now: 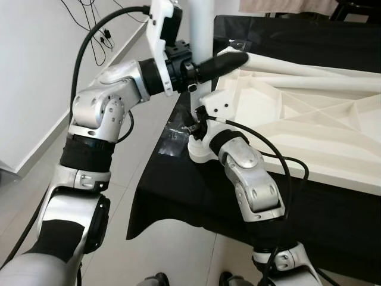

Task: Building children table

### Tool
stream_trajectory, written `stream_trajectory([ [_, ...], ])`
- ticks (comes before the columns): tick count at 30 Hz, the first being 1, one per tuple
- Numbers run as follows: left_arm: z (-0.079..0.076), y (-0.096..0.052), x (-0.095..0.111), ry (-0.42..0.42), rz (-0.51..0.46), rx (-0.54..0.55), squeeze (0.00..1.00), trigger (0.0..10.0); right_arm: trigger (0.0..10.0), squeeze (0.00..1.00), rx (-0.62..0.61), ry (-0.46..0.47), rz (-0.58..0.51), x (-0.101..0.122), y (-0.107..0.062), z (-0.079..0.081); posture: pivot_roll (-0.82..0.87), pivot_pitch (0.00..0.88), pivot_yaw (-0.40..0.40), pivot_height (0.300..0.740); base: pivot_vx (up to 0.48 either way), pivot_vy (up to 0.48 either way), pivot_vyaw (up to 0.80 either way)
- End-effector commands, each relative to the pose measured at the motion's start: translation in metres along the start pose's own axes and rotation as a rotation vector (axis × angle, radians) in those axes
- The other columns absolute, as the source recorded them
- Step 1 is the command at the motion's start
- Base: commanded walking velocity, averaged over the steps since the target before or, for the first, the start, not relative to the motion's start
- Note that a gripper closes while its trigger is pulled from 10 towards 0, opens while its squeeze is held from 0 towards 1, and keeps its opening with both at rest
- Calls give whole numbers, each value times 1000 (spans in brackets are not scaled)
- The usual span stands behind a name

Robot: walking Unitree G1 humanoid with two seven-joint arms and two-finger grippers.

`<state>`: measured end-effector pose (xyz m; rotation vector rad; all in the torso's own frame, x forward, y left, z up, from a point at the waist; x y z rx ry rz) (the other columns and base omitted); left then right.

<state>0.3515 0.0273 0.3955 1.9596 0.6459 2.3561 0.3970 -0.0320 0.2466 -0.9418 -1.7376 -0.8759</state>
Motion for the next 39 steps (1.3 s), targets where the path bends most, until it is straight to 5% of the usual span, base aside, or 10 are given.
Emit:
stream_trajectory([
  [1, -15, 6, -2, 15, 14, -81, 0, 0, 10000, 1000, -5, 47, 137, -35, 0, 2, 12, 234, 68, 740, 0, 0, 0],
  [5, -15, 5, -4, 23, 28, -86, 0, 0, 10000, 1000, 89, 85, -4, -3, 11, -6, 18, 231, 74, 740, 0, 0, 0],
  [10, -17, 6, -4, 27, 31, -97, 0, 0, 10000, 914, 457, 93, -111, 27, 10, 4, 20, 230, 77, 740, 0, 0, 0],
  [11, -17, 6, -4, 30, 33, -100, 0, 0, 10000, 0, 520, 54, -131, 31, 8, 5, 22, 229, 77, 740, 0, 0, 0],
  [17, -18, 6, -4, 32, 37, -105, 0, 0, 10000, 0, 712, 33, -170, 41, 5, 11, 27, 231, 77, 740, 0, 0, 0],
  [18, -19, 6, -4, 33, 38, -106, 0, 0, 3608, 0, 763, 38, -180, 43, 4, 15, 28, 232, 77, 740, 0, 0, 0],
  [19, -19, 7, -5, 33, 39, -107, 0, 0, 0, 0, 800, 47, -181, 44, 2, 18, 29, 234, 78, 740, 0, 0, 0],
  [35, -22, 10, -5, 39, 42, -108, 0, 0, 0, 0, 924, 44, -214, 46, 6, 26, 18, 260, 71, 740, 0, 0, 0],
  [36, -18, 11, -5, 35, 41, -88, 1000, 10000, 0, 0, 854, 36, -201, 44, 11, 21, 17, 261, 70, 740, 0, 0, 0],
  [39, -11, 11, -3, 32, 39, -40, 1000, 10000, 0, 0, 689, 12, -138, 33, 22, 6, 13, 264, 62, 740, 0, 0, 0],
])
Point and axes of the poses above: a point about 5 cm out from each wrist's last joint towards the gripper, its own y axis pointing out of the wrist towards the gripper, its own x axis along the axis of the wrist's last joint, z = x × y, the point moved 6 cm from there along y, pointing out of the wrist towards the gripper, and after that the axes turned 7 degrees about -y, right-handed, at the moved point
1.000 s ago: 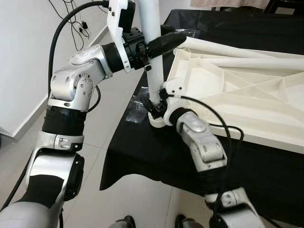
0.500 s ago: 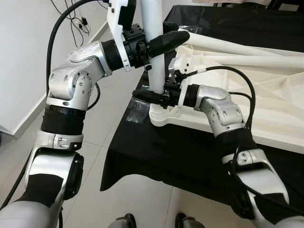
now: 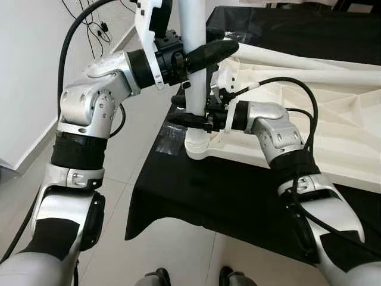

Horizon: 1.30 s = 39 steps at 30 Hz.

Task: Building children table

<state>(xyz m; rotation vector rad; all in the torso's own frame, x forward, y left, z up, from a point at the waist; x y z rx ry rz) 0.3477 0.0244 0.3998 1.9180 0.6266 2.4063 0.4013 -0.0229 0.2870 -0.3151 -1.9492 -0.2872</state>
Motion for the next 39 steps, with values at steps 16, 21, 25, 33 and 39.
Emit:
stream_trajectory([
  [16, 3, 3, -9, -14, 42, 23, 0, 10000, 0, 0, -709, 175, 237, -74, 30, 18, 40, 232, 70, 740, 0, 0, 0],
  [21, 6, 0, -9, -10, 42, 44, 0, 784, 10000, 0, -689, 130, 242, -68, 31, 10, 42, 227, 67, 740, 0, 0, 0],
  [25, 4, -3, -12, -17, 45, 38, 0, 0, 10000, 1000, -631, 112, 174, -50, 30, 6, 42, 226, 69, 740, 0, 0, 0],
  [33, 2, -2, -13, -22, 45, 32, 0, 0, 10000, 1000, -571, 99, 83, -26, 22, -10, 43, 225, 69, 740, 0, 0, 0],
  [39, -1, -2, -15, -29, 46, 26, 0, 0, 10000, 0, -69, 6, -96, 22, 25, 7, 47, 235, 68, 740, 0, 0, 0],
])
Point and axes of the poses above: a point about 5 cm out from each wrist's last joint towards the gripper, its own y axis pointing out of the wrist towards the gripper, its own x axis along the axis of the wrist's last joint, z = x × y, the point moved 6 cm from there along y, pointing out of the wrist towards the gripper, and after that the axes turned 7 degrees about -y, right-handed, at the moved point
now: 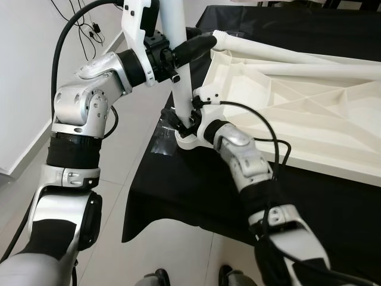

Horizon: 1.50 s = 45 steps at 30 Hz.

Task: Building children table

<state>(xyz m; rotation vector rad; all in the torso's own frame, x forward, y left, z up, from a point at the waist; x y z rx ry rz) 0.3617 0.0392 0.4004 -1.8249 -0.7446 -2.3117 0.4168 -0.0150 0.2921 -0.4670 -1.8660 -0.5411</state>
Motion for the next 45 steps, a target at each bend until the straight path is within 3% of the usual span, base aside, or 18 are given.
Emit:
stream_trajectory([
  [1, -20, 6, -15, -56, 28, -111, 0, 0, 10000, 0, 188, -31, -95, 21, 6, 23, 47, 235, 68, 740, 0, 0, 0],
  [4, -21, 6, -16, -55, 32, -115, 0, 0, 10000, 0, 325, -40, -111, 26, 2, 34, 50, 238, 69, 740, 0, 0, 0],
  [7, -21, 5, -17, -54, 34, -116, 0, 0, 10000, 0, 376, -34, -120, 28, 0, 38, 52, 239, 69, 740, 0, 0, 0],
  [8, -22, 5, -17, -52, 36, -116, 0, 0, 8471, 0, 405, -29, -123, 29, -1, 40, 55, 241, 68, 740, 0, 0, 0],
  [9, -22, 5, -17, -52, 36, -116, 0, 0, 8471, 0, 405, -29, -123, 29, -1, 40, 55, 241, 68, 740, 0, 0, 0],
  [10, -22, 5, -16, -49, 37, -116, 0, 0, 0, 0, 430, -28, -124, 29, 1, 43, 58, 246, 69, 740, 0, 0, 0],
  [17, -23, 4, -14, -45, 40, -123, 0, 0, 0, 0, 441, -44, -106, 25, 7, 42, 56, 251, 71, 740, 0, 0, 0],
  [20, -26, 4, -17, -32, 51, -139, 0, 0, 0, 0, 391, -53, -85, 20, 7, 35, 53, 254, 72, 740, 0, 0, 0],
  [21, -26, 4, -18, -22, 53, -137, 0, 9529, 0, 0, 336, -56, -64, 15, 8, 29, 48, 255, 74, 740, 0, 0, 0],
  [22, -26, 4, -19, -30, 53, -137, 1000, 10000, 0, 0, 291, -65, -46, 10, 7, 24, 47, 256, 75, 740, 0, 0, 0],
  [30, -24, 5, -18, -9, 61, -126, 1000, 10000, 0, 0, 141, -61, 29, -11, 0, 10, 45, 261, 75, 740, 0, 0, 0],
  [31, -23, 2, -15, -2, 62, -119, 0, 10000, 0, 0, -306, 73, 195, -57, -14, -16, 34, 265, 57, 740, 0, 0, 0],
  [32, -21, -2, -12, 8, 63, -115, 0, 10000, 0, 0, -468, 127, 258, -81, -28, -8, 49, 285, 67, 740, 0, 0, 0],
  [34, -21, -2, -12, 8, 63, -115, 0, 10000, 0, 0, -468, 127, 258, -81, -28, -8, 49, 285, 67, 740, 0, 0, 0],
  [35, -19, -5, -9, 15, 64, -111, 0, 10000, 0, 0, -571, 161, 298, -94, -40, -1, 49, 285, 67, 740, 0, 0, 0],
  [38, -19, -9, -7, 23, 67, -109, 0, 10000, 0, 0, -608, 182, 299, -98, -43, 3, 35, 271, 79, 740, 0, 0, 0],
  [45, -14, -25, 6, 79, 66, -76, 0, 10000, 0, 0, -619, 145, 227, -75, -24, -15, 45, 255, 56, 740, 0, 0, 0],
])
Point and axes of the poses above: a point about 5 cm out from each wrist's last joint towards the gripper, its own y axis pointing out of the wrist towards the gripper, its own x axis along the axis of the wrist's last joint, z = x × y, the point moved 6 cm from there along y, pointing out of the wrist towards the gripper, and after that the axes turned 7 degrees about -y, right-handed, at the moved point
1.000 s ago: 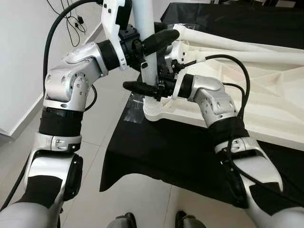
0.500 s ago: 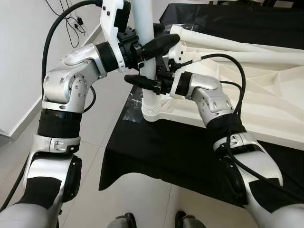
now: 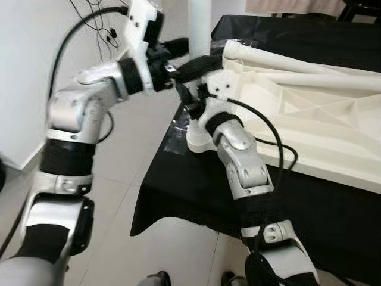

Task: Building children table

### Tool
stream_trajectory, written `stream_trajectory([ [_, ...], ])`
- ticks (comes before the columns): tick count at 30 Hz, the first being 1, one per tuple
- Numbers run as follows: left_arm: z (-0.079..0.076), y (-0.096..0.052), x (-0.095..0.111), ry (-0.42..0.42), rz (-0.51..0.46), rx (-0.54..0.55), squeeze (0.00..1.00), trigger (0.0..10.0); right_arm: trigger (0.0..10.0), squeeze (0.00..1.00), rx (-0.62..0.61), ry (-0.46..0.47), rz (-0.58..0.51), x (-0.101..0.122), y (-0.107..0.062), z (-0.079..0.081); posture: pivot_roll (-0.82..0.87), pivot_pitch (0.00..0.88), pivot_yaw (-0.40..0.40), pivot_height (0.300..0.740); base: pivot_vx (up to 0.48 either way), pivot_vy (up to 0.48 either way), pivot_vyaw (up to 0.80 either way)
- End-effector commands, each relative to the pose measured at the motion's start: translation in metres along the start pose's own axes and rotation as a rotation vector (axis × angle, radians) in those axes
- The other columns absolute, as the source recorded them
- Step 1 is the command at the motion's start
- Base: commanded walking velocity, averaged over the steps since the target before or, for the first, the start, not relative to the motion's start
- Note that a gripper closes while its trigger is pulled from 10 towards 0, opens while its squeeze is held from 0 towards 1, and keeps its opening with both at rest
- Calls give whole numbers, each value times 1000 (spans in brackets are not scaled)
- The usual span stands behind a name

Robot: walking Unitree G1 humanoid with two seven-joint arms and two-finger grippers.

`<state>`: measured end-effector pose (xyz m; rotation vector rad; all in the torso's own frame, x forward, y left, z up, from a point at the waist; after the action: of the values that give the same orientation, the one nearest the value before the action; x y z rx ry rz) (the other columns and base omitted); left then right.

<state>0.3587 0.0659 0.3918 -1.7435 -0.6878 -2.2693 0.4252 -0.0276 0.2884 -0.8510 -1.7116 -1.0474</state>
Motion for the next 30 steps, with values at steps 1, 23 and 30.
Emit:
stream_trajectory([
  [1, -19, -4, 9, 44, -17, -89, 0, 10000, 0, 0, -54, 89, 230, -64, -9, -8, 45, 252, 51, 740, 0, 0, 0],
  [23, -33, -58, 3, 66, -5, 26, 0, 10000, 10000, 1000, 252, 129, -7, -7, -5, -9, 58, 238, 34, 740, 0, 0, 0],
  [30, -29, -90, -24, 47, 20, 246, 0, 10000, 10000, 0, 572, 59, -39, 1, -16, 3, 83, 224, 19, 740, 0, 0, 0],
])
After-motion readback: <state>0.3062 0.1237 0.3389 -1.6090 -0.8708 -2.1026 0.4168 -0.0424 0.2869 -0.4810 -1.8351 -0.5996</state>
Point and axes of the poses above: a point about 5 cm out from each wrist's last joint towards the gripper, its own y axis pointing out of the wrist towards the gripper, its own x axis along the axis of the wrist's last joint, z = x × y, the point moved 6 cm from there along y, pointing out of the wrist towards the gripper, and after that the axes turned 7 degrees about -y, right-handed, at the moved point
